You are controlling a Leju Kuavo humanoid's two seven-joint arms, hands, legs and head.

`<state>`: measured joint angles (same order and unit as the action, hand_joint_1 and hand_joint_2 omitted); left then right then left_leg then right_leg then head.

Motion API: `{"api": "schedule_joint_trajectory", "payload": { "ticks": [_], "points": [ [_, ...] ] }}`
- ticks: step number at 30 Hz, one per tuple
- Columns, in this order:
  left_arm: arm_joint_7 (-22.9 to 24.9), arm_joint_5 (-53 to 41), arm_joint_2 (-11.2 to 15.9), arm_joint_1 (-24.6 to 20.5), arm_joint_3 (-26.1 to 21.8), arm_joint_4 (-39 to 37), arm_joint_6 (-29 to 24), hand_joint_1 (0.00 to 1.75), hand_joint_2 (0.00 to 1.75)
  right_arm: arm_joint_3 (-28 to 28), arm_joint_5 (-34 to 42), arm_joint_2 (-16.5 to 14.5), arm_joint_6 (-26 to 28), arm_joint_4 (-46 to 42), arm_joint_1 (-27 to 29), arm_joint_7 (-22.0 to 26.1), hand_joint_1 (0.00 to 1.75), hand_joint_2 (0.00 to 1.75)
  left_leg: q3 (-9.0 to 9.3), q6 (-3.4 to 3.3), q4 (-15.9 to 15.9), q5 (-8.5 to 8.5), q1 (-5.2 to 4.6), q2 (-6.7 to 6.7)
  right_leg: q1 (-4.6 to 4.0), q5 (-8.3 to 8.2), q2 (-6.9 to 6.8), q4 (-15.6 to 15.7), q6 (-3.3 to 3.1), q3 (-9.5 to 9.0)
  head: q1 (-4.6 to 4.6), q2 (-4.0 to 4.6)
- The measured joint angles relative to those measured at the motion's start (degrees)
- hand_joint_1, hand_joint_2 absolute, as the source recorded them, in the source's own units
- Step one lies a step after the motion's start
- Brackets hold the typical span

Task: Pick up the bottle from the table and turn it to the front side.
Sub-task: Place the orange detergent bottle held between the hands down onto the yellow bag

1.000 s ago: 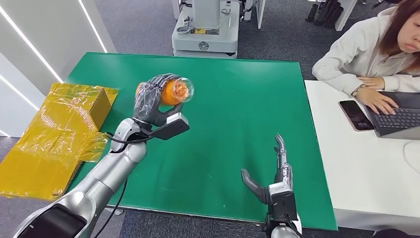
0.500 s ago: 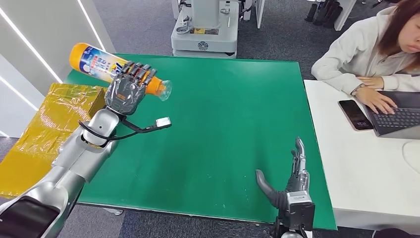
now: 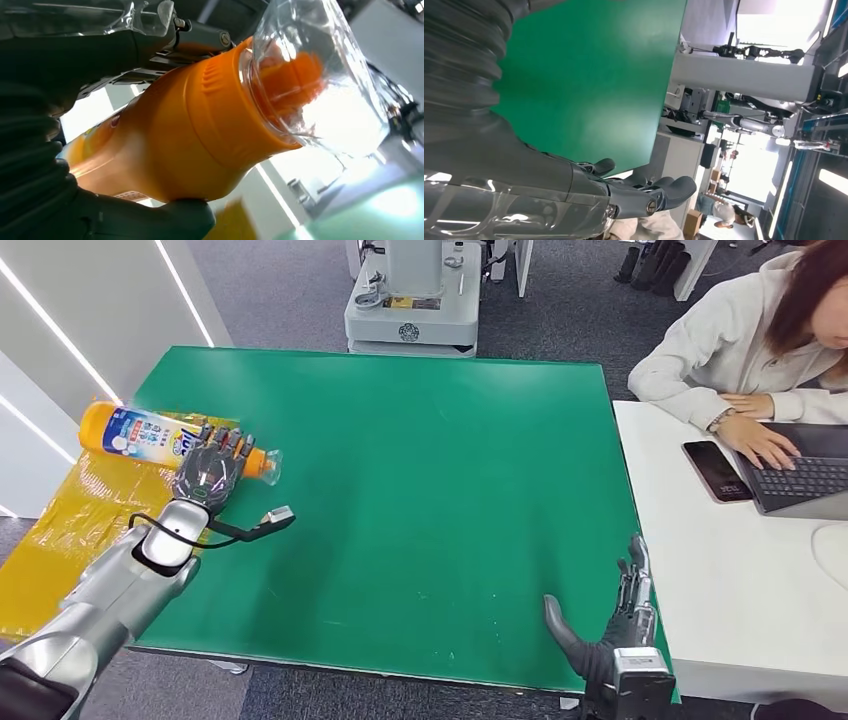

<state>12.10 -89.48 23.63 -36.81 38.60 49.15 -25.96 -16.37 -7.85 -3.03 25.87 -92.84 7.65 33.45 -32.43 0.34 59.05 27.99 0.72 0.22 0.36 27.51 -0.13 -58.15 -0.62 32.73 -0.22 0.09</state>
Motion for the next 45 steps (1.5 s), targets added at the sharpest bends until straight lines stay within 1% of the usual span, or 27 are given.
{"api": "schedule_joint_trajectory", "payload": {
  "ticks": [5,11,14,16,18,24,29,32,40,42,44,45],
  "points": [
    [-2.1,0.0,2.0,6.5,-5.4,0.0,0.9,1.75,1.75,2.0,-0.5,-1.0,-1.0,-1.2,1.2,-0.5,0.00,1.75,-0.04,0.00,0.0,0.00,0.01,0.04,0.00,0.02,0.03,0.0,-0.03,0.05,0.00,0.00],
    [-7.4,0.1,3.4,15.1,-14.9,0.0,0.0,1.75,1.75,3.8,-1.3,-1.8,-2.2,-2.1,2.0,-0.9,0.00,1.75,-0.06,0.00,0.0,0.01,0.01,0.09,0.00,0.03,0.08,0.0,-0.03,0.13,-0.02,-0.01],
    [-9.4,0.1,3.4,17.4,-18.3,0.0,-0.7,1.75,1.75,4.3,-1.4,-1.9,-2.6,-2.2,2.1,-0.6,0.00,1.75,-0.08,0.00,0.0,0.01,0.00,0.00,0.00,0.04,-0.01,0.0,-0.02,0.09,-0.02,0.00],
    [-10.2,0.0,3.2,18.2,-19.5,-0.6,-2.3,1.75,1.75,4.4,-1.3,-1.8,-2.6,-2.2,2.2,0.0,0.00,1.75,-0.06,0.00,0.0,0.00,-0.01,0.01,0.00,0.04,-0.01,0.0,-0.03,0.07,-0.02,0.00],
    [-10.6,0.0,2.7,17.9,-19.8,-2.3,-4.4,1.75,1.75,4.3,-1.1,-1.8,-2.3,-2.2,2.3,0.7,0.00,1.75,-0.05,0.01,0.0,-0.01,-0.02,-0.03,0.00,0.04,-0.06,0.0,-0.03,0.05,-0.02,-0.01],
    [-12.8,-0.1,-0.1,14.0,-19.2,-9.7,-10.3,1.75,1.75,2.6,-1.2,-1.8,-1.1,-1.5,0.8,0.8,0.00,1.75,0.03,0.01,0.0,-0.09,-0.04,-0.28,0.01,0.03,-0.35,0.0,-0.03,-0.12,-0.02,-0.01],
    [-15.3,0.0,-1.8,12.6,-18.8,-12.5,-13.9,1.75,1.75,1.5,-1.8,-1.8,-0.8,-1.0,-0.3,0.1,0.00,1.75,0.11,0.04,0.0,-0.13,-0.05,-0.30,0.02,0.01,-0.36,0.0,-0.04,-0.19,-0.02,-0.01],
    [-17.8,0.6,-3.0,12.4,-18.7,-12.5,-14.6,1.75,1.75,1.1,-2.4,-1.8,-0.8,-0.8,-0.6,-0.3,0.00,1.75,0.12,0.03,0.0,-0.14,-0.05,-0.33,0.02,0.01,-0.38,0.0,-0.04,-0.20,-0.02,0.00],
    [-22.8,5.8,-7.3,11.1,-18.8,-12.0,-14.7,1.75,1.75,0.2,-2.8,-1.8,-0.4,-0.1,-1.0,-0.5,0.00,1.75,0.10,0.03,0.0,-0.14,-0.05,-0.41,0.02,0.00,-0.45,0.0,-0.05,-0.22,-0.02,0.00],
    [-23.6,6.9,-8.0,10.7,-18.9,-12.4,-14.5,0.91,1.75,0.0,-2.8,-1.8,-0.1,0.1,-0.9,-0.5,0.00,1.75,0.11,0.03,0.0,-0.14,-0.05,-0.38,0.02,-0.01,-0.41,0.0,-0.06,-0.20,-0.02,0.00],
    [-24.0,8.6,-8.6,9.9,-19.3,-13.5,-13.4,0.03,1.75,0.0,-2.8,-1.8,0.2,0.3,-0.9,-0.5,0.00,1.75,0.11,0.03,0.0,-0.14,-0.05,-0.38,0.02,-0.02,-0.41,0.0,-0.06,-0.19,-0.01,0.00],
    [-23.9,9.6,-9.0,9.3,-19.6,-14.4,-12.3,0.02,1.75,0.0,-2.8,-1.8,0.4,0.3,-1.0,-0.5,0.00,1.75,0.10,0.03,0.0,-0.14,-0.05,-0.40,0.02,-0.02,-0.43,0.0,-0.06,-0.19,-0.01,0.00]
  ]
}}
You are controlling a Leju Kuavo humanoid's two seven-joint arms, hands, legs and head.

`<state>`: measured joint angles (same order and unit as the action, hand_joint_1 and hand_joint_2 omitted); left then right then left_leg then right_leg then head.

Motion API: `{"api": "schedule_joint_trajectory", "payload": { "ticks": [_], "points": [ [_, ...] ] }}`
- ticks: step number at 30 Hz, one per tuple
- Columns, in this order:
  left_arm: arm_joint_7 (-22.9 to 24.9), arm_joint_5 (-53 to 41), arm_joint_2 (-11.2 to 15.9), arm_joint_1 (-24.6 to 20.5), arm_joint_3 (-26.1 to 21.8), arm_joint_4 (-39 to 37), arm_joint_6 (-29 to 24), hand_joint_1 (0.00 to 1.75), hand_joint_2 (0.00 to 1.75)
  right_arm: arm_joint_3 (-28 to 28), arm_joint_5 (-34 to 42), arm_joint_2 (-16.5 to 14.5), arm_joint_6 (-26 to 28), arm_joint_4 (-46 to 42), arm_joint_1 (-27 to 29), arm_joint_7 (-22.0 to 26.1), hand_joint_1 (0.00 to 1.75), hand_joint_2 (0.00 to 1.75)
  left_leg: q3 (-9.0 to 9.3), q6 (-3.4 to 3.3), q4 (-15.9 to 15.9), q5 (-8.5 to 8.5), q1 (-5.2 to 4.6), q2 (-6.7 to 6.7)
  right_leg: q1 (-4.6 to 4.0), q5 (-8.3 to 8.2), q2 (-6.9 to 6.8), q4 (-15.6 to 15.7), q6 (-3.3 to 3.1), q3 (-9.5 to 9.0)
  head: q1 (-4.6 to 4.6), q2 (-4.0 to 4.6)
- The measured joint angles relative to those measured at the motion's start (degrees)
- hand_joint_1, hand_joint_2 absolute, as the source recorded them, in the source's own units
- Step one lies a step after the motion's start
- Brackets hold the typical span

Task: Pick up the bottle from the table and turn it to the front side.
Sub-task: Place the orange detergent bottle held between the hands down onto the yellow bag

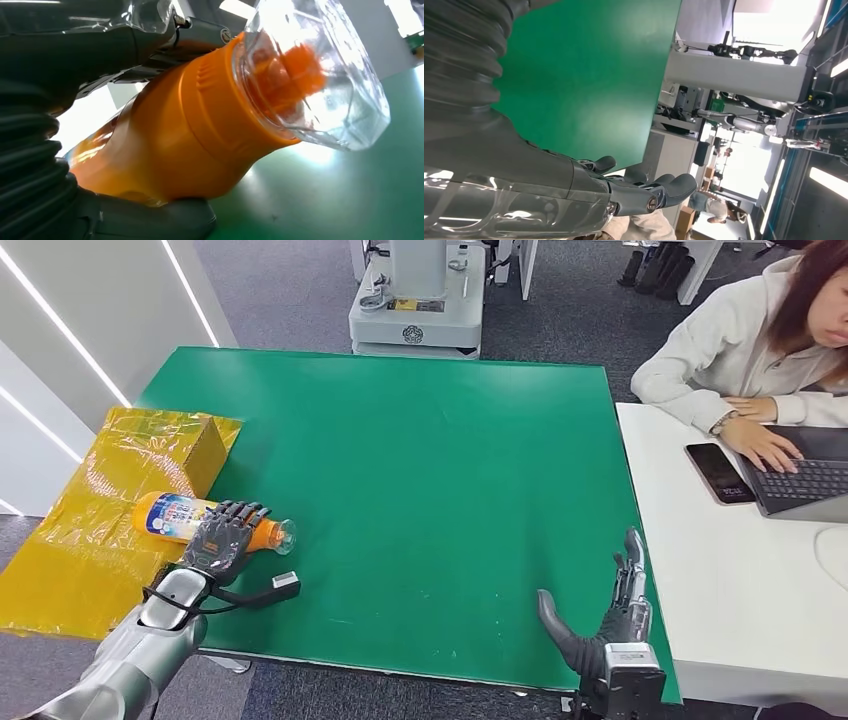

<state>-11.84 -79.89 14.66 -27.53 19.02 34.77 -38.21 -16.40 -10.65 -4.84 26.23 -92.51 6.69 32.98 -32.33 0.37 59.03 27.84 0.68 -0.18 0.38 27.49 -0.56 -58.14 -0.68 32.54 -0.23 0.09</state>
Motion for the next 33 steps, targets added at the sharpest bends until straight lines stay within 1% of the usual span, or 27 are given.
{"api": "schedule_joint_trajectory", "payload": {
  "ticks": [3,7,11,15,17,20,22,24,27,28,30,31,33],
  "points": [
    [1.0,2.0,-1.1,-2.4,-1.0,-2.6,3.2,0.00,1.75,-0.2,0.1,0.0,0.1,0.2,0.0,-0.1,0.00,1.75,0.00,0.00,0.0,0.00,0.00,-0.03,0.00,0.00,-0.03,0.0,0.00,-0.02,0.00,-0.01],
    [2.7,2.7,-2.2,-4.7,-1.9,-5.3,4.9,0.00,1.75,-0.7,0.2,0.1,0.1,0.4,-0.1,-0.4,0.00,1.75,0.05,0.04,0.0,-0.03,0.00,-0.02,0.00,-0.01,-0.02,-0.1,-0.02,-0.03,-0.01,-0.01],
    [2.0,5.4,-3.3,-5.8,-3.2,-7.1,6.1,0.00,1.75,-0.9,0.5,0.2,-0.1,0.7,-0.3,-1.0,0.00,1.75,0.12,0.11,0.0,-0.08,0.00,-0.02,0.01,-0.02,-0.03,-0.1,-0.04,-0.05,-0.01,0.00],
    [-1.6,11.6,-5.0,-6.0,-6.0,-7.8,8.5,0.00,1.75,-0.9,1.1,0.3,-0.2,1.1,-0.4,-1.3,0.00,1.75,0.13,0.13,0.0,-0.14,0.00,-0.04,0.01,-0.06,-0.05,-0.2,-0.11,-0.06,0.01,-0.01],
    [-4.3,15.7,-6.0,-6.0,-7.6,-8.0,9.9,0.00,1.75,-0.9,1.4,0.4,-0.3,1.3,-0.5,-1.4,0.00,1.75,0.13,0.12,0.0,-0.16,0.00,-0.07,0.01,-0.06,-0.08,-0.2,-0.11,-0.07,0.00,-0.01],
    [-10.3,23.2,-8.1,-5.7,-10.5,-8.0,11.4,0.00,1.75,-0.9,1.8,0.5,-0.4,1.8,-0.6,-1.4,0.00,1.75,0.12,0.11,0.0,-0.16,-0.02,-0.08,0.02,-0.06,-0.09,-0.2,-0.10,-0.08,0.00,0.00],
    [-16.2,30.3,-9.9,-4.8,-12.6,-7.1,11.5,0.00,1.75,-1.0,2.3,0.5,-0.3,2.1,-0.6,-1.3,0.00,1.75,0.11,0.11,0.0,-0.16,-0.05,-0.07,0.05,-0.07,-0.07,-0.2,-0.10,-0.07,0.01,0.00],
    [-21.4,38.0,-11.9,-2.9,-14.2,-4.9,11.2,0.00,1.75,-1.1,2.9,0.5,-0.1,2.3,-0.6,-1.1,0.00,1.75,0.07,0.10,0.0,-0.15,-0.05,-0.04,0.07,-0.08,-0.04,-0.1,-0.08,-0.02,0.01,0.00],
    [-24.2,45.4,-14.5,0.1,-14.7,-0.6,10.8,0.00,1.75,-1.3,3.7,0.5,0.2,2.5,-0.6,-0.8,0.00,1.75,-0.02,0.09,0.0,-0.14,-0.04,0.04,0.07,-0.10,0.05,-0.1,-0.06,0.07,0.00,0.00],
    [-25.2,48.3,-15.1,1.2,-14.6,1.4,10.0,0.00,1.75,-1.4,4.2,0.5,0.3,2.6,-0.6,-0.6,0.00,1.75,-0.03,0.09,0.0,-0.13,-0.04,0.09,0.07,-0.11,0.10,-0.1,-0.06,0.11,0.00,0.00],
    [-27.2,52.9,-16.0,3.8,-13.5,7.3,5.6,0.00,1.75,-1.6,5.6,0.6,0.8,2.9,-0.6,0.2,0.00,1.75,-0.06,0.09,0.0,-0.11,-0.03,0.17,0.07,-0.12,0.17,-0.1,-0.07,0.19,0.01,-0.01],
    [-27.8,52.7,-16.4,5.3,-12.5,11.5,2.8,0.00,1.75,-1.9,6.4,0.6,1.1,3.0,-0.6,0.6,0.00,1.75,-0.10,0.09,0.1,-0.11,-0.03,0.16,0.07,-0.11,0.17,-0.1,-0.07,0.24,0.01,-0.01],
    [-28.3,47.8,-17.3,8.0,-10.3,20.8,-0.9,0.00,1.75,-2.6,7.9,0.7,1.7,3.5,-0.6,1.6,0.00,1.75,-0.20,0.09,0.1,-0.11,-0.03,0.08,0.07,-0.10,0.10,-0.1,-0.06,0.31,0.01,-0.01]
  ]
}}
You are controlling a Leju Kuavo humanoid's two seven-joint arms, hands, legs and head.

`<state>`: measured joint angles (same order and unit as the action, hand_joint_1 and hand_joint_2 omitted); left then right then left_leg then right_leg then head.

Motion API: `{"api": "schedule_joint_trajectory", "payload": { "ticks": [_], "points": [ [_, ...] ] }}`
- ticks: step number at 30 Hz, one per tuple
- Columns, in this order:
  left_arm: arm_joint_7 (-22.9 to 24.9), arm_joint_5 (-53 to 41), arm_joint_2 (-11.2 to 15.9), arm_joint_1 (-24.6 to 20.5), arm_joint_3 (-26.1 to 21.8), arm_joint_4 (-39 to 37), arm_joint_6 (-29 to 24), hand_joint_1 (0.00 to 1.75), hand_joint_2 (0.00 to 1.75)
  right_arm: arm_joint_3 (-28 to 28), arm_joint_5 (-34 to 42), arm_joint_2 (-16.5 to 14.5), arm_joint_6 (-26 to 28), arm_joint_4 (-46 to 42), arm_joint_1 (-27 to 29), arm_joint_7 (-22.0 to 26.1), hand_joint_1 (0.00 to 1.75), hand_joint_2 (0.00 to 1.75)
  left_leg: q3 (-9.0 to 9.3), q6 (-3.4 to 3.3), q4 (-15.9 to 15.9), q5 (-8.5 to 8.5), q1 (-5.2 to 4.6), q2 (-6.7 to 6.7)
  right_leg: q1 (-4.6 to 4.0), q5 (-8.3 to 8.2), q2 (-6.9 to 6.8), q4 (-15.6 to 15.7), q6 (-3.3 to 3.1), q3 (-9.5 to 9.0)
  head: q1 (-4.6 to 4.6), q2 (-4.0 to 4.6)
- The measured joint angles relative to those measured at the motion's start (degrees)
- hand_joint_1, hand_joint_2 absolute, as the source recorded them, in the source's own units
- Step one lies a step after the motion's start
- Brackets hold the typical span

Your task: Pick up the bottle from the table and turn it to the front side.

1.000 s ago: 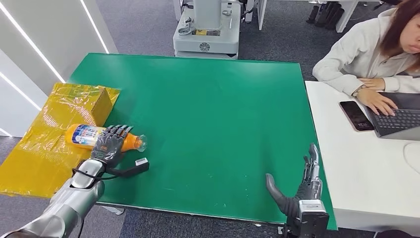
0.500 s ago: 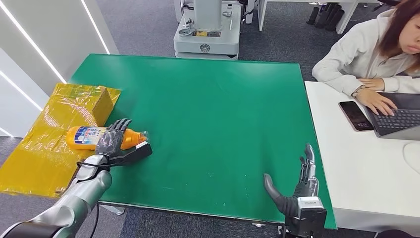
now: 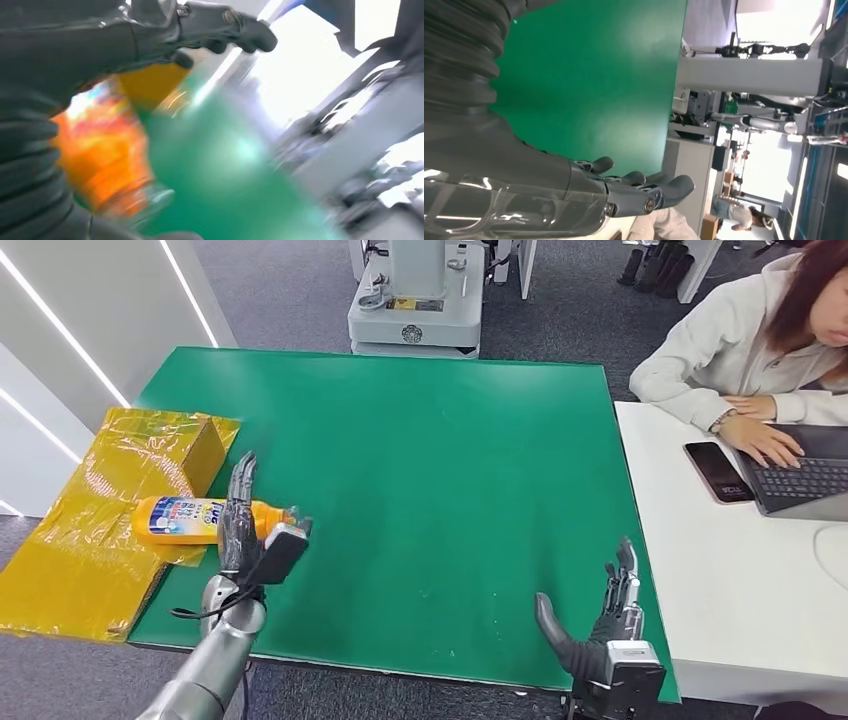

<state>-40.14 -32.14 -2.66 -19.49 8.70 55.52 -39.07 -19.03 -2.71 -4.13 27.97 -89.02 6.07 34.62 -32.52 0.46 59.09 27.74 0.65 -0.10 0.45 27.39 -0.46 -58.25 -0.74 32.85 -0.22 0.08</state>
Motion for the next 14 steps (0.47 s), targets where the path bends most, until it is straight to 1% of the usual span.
{"api": "schedule_joint_trajectory", "payload": {
  "ticks": [2,3,5,7,10,13,14],
  "points": [
    [-0.2,-2.9,-1.2,2.1,2.4,8.0,-0.6,0.00,1.75,-1.0,1.5,0.1,1.0,0.6,-0.1,1.0,0.00,1.75,-0.08,-0.01,0.0,0.01,0.00,-0.05,0.00,0.01,-0.04,0.0,0.01,0.03,-0.01,0.00],
    [-0.2,-1.6,-1.7,2.7,4.0,10.9,-0.1,0.00,1.75,-1.5,2.5,0.1,1.6,0.8,-0.1,1.5,0.00,1.75,-0.09,-0.02,0.0,0.02,-0.01,-0.03,0.00,0.01,-0.03,0.0,0.01,0.04,-0.01,0.01],
    [-0.1,6.6,-2.4,3.3,7.9,14.2,2.6,0.00,1.75,-2.4,4.5,0.3,2.7,1.1,-0.1,2.2,0.00,1.75,-0.09,-0.05,0.0,0.04,-0.01,0.03,0.01,0.00,0.00,0.0,0.01,0.06,-0.01,0.01],
    [0.8,15.8,-2.5,3.5,12.0,15.1,6.4,0.00,1.75,-3.3,6.1,0.7,3.5,1.1,0.1,2.6,0.00,1.75,-0.09,-0.06,0.0,0.05,-0.01,0.03,0.01,0.00,0.00,0.0,0.01,0.07,-0.01,0.01],
    [3.7,22.0,-2.5,3.4,16.6,14.5,11.1,0.00,1.75,-4.5,7.0,1.3,4.3,1.0,0.3,2.5,0.00,1.75,-0.10,-0.06,0.0,0.04,0.00,0.02,0.01,0.00,-0.01,0.0,0.01,0.07,-0.02,0.01],
    [6.3,26.7,-2.3,3.2,18.7,12.5,17.0,0.00,1.75,-5.5,6.7,2.1,4.5,0.6,0.8,1.7,0.00,1.75,-0.09,-0.06,0.0,0.04,0.00,0.13,0.01,-0.03,0.10,0.0,-0.01,0.10,-0.01,0.01],
    [6.6,27.6,-2.3,3.2,18.9,12.1,18.0,0.00,1.75,-5.7,6.6,2.3,4.4,0.5,0.9,1.5,0.00,1.75,-0.09,-0.06,0.0,0.04,0.00,0.16,0.00,-0.04,0.13,0.0,-0.02,0.12,-0.01,0.00]
  ]
}}
